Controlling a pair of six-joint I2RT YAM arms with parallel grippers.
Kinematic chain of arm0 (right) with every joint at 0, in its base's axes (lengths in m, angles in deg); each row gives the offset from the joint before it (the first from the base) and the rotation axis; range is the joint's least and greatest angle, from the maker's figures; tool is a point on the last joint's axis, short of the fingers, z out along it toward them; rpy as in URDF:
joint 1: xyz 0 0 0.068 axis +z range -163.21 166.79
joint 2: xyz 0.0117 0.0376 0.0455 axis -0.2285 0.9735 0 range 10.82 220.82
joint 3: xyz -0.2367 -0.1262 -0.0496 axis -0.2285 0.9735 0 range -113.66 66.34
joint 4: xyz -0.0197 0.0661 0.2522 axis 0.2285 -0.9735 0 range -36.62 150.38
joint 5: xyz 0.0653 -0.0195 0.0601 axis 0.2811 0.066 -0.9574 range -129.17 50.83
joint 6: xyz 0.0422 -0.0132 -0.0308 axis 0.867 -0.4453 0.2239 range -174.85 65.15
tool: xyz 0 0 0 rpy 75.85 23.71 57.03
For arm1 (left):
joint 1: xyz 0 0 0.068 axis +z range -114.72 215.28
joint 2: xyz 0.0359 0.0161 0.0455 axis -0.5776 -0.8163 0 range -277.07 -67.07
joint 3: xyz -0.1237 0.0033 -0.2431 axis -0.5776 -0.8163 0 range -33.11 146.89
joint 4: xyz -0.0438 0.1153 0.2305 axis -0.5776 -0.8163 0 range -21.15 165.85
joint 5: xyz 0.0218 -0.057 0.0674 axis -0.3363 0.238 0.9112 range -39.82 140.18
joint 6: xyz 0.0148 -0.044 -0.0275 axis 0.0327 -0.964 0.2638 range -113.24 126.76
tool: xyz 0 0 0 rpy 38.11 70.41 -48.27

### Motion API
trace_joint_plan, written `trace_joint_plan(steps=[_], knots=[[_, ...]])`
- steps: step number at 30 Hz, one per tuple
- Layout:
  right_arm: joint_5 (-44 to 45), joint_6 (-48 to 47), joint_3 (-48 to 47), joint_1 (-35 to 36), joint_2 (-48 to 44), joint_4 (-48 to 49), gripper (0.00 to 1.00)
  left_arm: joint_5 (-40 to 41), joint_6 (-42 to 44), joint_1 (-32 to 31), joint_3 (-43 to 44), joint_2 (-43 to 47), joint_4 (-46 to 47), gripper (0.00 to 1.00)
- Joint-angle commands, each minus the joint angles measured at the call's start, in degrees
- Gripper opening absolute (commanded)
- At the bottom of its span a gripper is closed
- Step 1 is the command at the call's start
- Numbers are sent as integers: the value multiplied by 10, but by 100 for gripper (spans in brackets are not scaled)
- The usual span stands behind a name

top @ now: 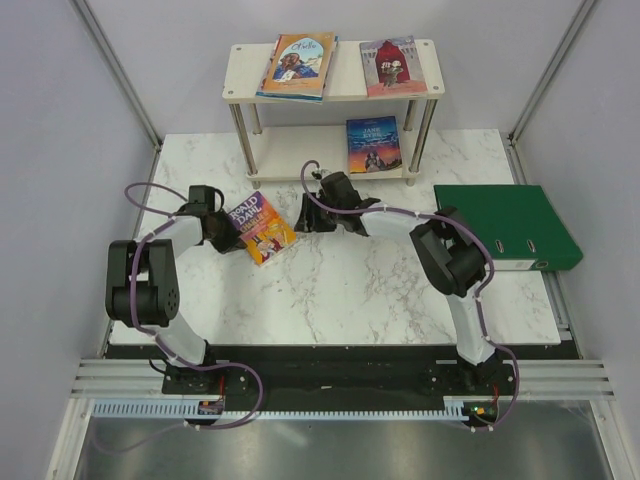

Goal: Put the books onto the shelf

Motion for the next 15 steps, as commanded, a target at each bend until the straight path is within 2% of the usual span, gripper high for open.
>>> trace_joint_plan(steps=[1, 8, 15], knots=[[-17, -17, -106, 1, 71, 10, 56, 0, 38, -4, -6, -30, -12, 2], [-78, 29, -176, 4, 147, 29, 55, -4, 39, -4, -5, -34, -11, 2], [-102, 50, -101, 9, 97, 93, 51, -13, 38, -4, 0, -41, -10, 2]])
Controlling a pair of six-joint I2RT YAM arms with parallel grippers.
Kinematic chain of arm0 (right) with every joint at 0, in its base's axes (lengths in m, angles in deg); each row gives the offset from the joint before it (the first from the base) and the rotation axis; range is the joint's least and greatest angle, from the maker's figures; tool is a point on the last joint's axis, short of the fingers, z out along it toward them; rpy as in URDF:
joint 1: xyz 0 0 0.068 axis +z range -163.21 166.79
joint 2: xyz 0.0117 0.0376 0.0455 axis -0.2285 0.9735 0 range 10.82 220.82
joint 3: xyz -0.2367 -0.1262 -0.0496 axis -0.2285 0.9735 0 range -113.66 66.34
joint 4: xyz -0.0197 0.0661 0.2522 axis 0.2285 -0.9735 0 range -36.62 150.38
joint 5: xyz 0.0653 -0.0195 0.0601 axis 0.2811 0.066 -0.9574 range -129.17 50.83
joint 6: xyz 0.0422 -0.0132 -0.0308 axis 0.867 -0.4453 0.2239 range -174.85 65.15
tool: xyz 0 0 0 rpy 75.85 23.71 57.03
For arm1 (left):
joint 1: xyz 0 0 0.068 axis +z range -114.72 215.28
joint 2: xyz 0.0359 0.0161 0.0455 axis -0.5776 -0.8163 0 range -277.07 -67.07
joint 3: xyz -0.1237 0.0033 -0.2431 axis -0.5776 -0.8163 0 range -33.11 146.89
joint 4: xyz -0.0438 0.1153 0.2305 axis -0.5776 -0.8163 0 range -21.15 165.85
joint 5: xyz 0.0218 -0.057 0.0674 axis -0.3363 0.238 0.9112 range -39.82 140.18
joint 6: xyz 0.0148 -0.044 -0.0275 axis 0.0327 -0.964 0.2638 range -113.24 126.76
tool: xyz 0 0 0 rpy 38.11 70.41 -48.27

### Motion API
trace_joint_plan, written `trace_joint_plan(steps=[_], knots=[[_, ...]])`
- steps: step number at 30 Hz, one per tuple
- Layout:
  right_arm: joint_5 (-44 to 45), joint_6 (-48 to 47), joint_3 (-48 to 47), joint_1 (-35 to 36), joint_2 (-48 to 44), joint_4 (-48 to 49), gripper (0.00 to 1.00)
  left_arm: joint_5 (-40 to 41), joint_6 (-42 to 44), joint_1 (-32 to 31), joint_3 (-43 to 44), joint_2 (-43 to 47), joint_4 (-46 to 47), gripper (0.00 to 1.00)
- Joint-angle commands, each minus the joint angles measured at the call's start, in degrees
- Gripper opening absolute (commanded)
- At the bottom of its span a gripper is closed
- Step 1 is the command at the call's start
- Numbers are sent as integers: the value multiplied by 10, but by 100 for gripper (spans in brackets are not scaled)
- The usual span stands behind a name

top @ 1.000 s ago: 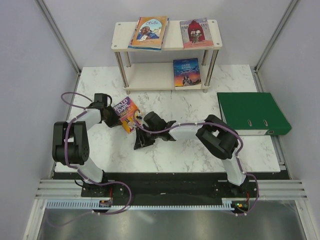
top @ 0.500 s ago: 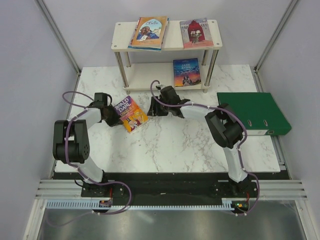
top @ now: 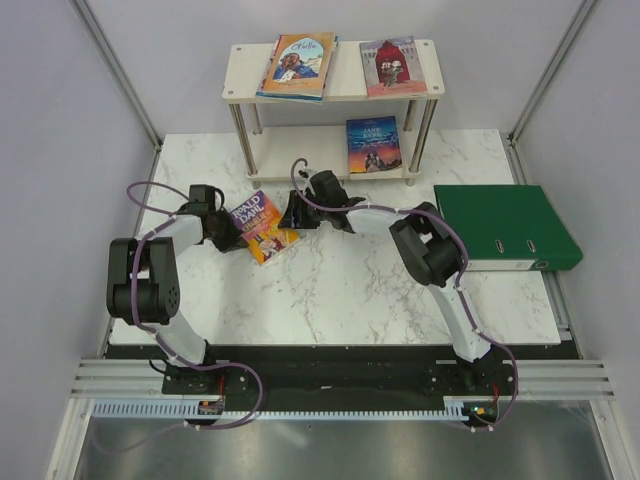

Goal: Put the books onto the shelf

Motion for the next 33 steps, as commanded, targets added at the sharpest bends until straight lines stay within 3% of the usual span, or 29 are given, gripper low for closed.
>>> trace_joint_plan(steps=[1, 9, 18, 20, 21, 23, 25, 27, 30, 31, 33], knots=[[-31, 24, 47, 9, -53, 61, 51, 5, 29, -4, -6, -32, -16, 2], [-46, 25, 50, 32, -86, 64, 49, -1, 30, -6, -2, -31, -16, 2], [-56, 39, 19, 42, -38, 48, 49, -10, 28, -12, 9, -34, -15, 2], [-56, 40, 19, 43, -32, 46, 40, -12, 28, -12, 10, -34, -15, 2], [-58, 40, 22, 44, -31, 47, 27, -13, 29, -13, 10, -33, -15, 2], [-65, 41, 27, 43, -35, 51, 10, -10, 30, -13, 7, -30, -16, 2], [-64, 41, 40, 42, -44, 56, 1, -5, 32, -13, 3, -24, -17, 2], [-57, 39, 62, 40, -58, 59, 0, -3, 32, -13, -5, -17, -17, 5], [-50, 43, 111, 31, -98, 74, 0, -1, 30, -13, -22, 15, -17, 23], [-48, 45, 126, 28, -124, 78, 0, -1, 28, -13, -27, 45, -18, 42], [-45, 56, 172, 18, -155, 96, 0, -4, 16, -13, -51, 85, -13, 66]])
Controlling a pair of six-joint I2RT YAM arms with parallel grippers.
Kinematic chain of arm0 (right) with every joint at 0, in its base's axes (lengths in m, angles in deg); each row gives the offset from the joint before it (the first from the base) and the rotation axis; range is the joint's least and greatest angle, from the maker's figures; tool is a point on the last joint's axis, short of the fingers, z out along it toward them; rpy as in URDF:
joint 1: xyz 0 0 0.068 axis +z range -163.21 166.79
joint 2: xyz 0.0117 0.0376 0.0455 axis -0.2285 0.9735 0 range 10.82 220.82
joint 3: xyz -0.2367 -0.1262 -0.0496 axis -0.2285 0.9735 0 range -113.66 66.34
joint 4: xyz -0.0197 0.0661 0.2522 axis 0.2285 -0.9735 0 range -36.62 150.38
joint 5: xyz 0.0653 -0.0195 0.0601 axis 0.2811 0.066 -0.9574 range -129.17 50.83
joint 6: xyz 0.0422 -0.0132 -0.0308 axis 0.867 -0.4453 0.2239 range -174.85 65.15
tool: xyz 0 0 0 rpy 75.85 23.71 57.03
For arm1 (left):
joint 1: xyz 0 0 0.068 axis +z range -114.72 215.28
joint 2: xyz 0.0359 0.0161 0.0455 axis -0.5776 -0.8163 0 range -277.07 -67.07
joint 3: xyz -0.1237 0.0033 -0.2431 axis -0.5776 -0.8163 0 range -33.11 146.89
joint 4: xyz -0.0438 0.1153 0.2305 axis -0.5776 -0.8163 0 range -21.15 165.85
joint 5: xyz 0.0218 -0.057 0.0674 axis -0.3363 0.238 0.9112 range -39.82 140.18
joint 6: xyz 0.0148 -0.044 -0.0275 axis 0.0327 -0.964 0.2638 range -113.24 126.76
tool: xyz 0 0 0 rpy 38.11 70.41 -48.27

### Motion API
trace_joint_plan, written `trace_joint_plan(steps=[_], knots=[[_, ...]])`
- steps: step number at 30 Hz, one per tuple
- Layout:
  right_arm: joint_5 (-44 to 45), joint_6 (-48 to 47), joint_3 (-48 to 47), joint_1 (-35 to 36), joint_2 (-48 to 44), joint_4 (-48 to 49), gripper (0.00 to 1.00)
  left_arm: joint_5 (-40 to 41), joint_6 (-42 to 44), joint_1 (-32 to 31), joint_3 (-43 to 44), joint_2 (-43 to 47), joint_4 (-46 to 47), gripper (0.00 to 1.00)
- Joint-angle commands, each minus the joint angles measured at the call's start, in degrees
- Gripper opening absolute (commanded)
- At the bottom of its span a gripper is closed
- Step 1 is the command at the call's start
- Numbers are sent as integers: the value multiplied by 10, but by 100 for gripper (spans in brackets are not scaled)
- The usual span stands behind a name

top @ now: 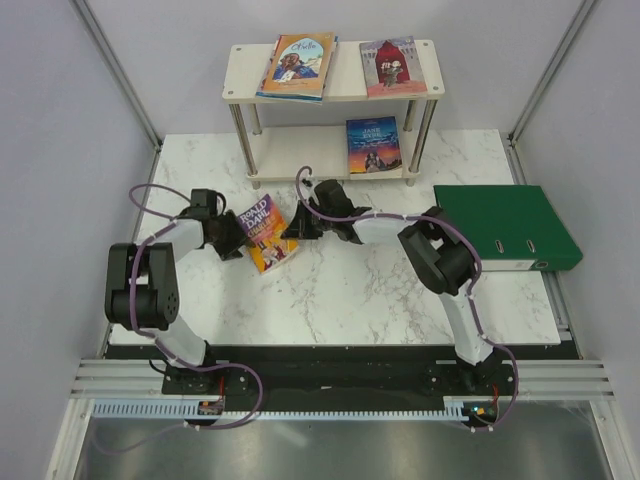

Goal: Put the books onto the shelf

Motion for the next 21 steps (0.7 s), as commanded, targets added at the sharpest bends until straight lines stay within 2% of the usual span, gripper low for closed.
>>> trace_joint_plan(steps=[1, 4, 5, 8, 12, 16, 21], knots=[[-24, 22, 81, -2, -116, 45, 0, -15, -5, -8, -47, 98, -5, 83], [-19, 39, 136, -16, -184, 59, 0, -60, -29, -8, -97, 210, 33, 94], [-17, 43, 146, -19, -201, 59, 0, -72, -38, -8, -121, 261, 51, 95], [-5, 48, 172, -28, -264, 52, 0, -125, -82, -9, -179, 334, 91, 95], [16, 54, 184, -35, -331, 29, 0, -192, -195, -22, -279, 466, 244, 95], [38, 72, 194, -35, -383, 25, 0, -172, -238, -55, -332, 531, 299, 94], [35, 85, 200, -34, -399, 22, 0, -125, -261, -120, -326, 539, 357, 91]])
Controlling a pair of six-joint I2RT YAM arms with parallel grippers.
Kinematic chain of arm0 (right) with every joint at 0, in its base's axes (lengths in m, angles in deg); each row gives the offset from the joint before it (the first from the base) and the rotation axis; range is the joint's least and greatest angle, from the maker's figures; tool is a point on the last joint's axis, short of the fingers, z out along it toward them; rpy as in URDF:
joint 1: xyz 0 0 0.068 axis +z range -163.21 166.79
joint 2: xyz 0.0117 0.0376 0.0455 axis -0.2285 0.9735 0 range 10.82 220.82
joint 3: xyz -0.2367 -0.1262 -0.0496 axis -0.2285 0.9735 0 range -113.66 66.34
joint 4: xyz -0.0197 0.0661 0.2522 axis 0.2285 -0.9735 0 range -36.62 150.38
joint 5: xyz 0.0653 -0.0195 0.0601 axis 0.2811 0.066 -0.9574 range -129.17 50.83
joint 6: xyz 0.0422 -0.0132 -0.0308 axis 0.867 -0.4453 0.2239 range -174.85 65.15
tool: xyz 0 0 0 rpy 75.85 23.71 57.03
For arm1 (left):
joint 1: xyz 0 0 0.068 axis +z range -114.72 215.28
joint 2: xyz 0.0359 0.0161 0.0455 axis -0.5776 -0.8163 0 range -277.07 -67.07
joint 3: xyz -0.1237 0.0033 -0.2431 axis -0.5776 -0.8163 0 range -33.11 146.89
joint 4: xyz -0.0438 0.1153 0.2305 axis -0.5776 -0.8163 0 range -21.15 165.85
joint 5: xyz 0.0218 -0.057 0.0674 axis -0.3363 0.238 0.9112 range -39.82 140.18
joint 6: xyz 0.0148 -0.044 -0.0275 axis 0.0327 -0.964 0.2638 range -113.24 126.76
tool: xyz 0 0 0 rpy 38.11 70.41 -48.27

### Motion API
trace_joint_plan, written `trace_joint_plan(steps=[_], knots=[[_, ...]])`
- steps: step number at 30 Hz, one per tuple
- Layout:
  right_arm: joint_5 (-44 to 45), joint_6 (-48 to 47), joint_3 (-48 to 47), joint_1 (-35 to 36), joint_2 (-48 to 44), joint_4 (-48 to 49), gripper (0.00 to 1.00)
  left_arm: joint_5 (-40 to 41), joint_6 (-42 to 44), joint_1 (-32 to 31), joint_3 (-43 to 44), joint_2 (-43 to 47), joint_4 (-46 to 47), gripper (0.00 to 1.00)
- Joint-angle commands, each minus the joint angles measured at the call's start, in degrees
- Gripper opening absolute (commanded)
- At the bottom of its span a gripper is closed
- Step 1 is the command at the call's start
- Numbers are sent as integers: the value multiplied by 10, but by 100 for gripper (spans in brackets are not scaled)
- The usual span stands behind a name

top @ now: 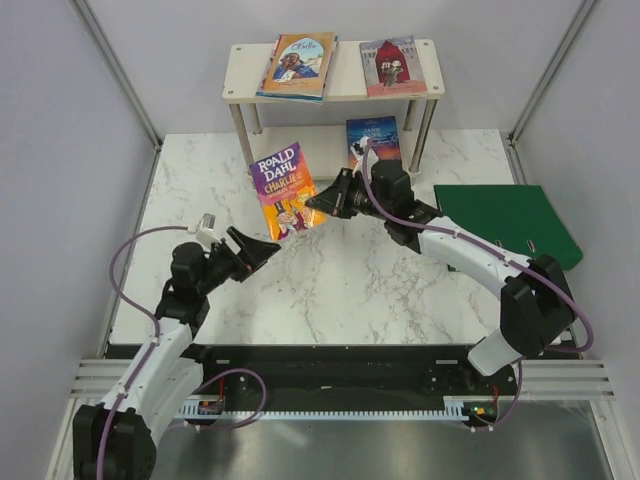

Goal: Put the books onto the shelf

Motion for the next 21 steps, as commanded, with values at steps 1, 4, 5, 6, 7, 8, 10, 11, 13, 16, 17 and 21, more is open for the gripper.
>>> trace_joint_plan(steps=[1, 4, 5, 6, 7, 8, 10, 11, 13, 16, 17, 21], knots=[[7, 25, 14, 3, -21, 25, 0, 37, -48, -53, 17, 9, 122, 90], [19, 21, 19, 3, -28, 21, 0, 79, -51, -91, 26, 12, 133, 90], [21, 14, 16, 3, -29, 17, 0, 84, -50, -95, 29, 7, 134, 90], [21, 11, 14, 3, -28, 12, 0, 86, -50, -99, 30, 2, 138, 90], [16, 11, 12, 3, -26, 12, 0, 85, -50, -100, 33, -4, 143, 90], [13, 12, 10, 4, -24, 14, 0, 85, -50, -103, 33, -19, 154, 90], [8, 15, 15, 3, -20, 20, 0, 81, -52, -105, 33, -38, 173, 84], [10, 24, 20, 3, -21, 32, 0, 77, -53, -107, 35, -60, 192, 81], [9, 28, 28, 3, -22, 47, 0, 73, -54, -115, 43, -85, 206, 70], [-1, 32, 27, 3, -12, 53, 0, 72, -54, -127, 56, -120, 231, 63], [-2, 32, 27, 3, -11, 53, 0, 79, -54, -128, 58, -125, 245, 56], [-7, 31, 30, 3, -6, 57, 0, 90, -51, -129, 68, -122, 253, 11]])
